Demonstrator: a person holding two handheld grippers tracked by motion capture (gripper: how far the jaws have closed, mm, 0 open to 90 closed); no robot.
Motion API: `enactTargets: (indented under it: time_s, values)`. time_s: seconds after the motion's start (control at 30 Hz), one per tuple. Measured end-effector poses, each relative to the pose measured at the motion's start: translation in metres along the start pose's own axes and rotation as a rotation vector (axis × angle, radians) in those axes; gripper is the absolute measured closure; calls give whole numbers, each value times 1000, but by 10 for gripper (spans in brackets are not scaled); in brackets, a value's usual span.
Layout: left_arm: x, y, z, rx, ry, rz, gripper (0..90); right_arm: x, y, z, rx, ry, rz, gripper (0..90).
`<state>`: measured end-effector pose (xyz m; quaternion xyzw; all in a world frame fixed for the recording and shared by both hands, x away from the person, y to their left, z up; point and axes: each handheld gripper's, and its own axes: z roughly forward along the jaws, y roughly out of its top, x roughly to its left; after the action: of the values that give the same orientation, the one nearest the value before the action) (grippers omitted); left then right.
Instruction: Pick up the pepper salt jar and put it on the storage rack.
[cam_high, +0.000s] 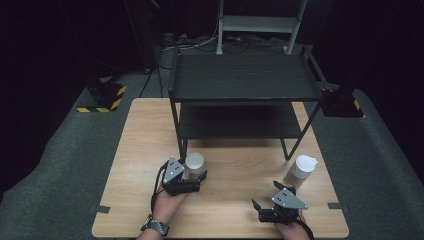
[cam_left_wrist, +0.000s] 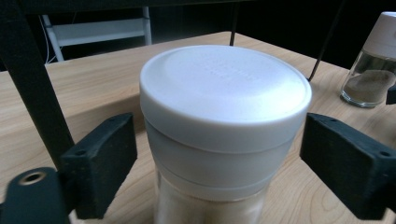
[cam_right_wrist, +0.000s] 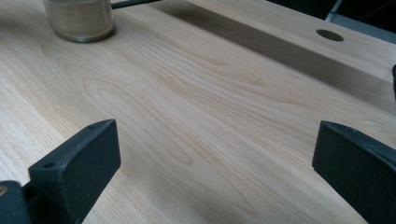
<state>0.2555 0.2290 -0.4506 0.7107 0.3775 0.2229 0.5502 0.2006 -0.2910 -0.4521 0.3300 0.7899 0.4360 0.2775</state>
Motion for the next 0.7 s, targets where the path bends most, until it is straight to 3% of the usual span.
enactTargets:
  time_s: [0.43, 0.7]
  values:
    - [3, -6, 0, -30, -8, 2, 300, 0, 0, 0, 1, 0, -1, 2]
    - [6, -8, -1, -38, -18, -3, 334, 1, 0, 0, -1, -1, -5, 2]
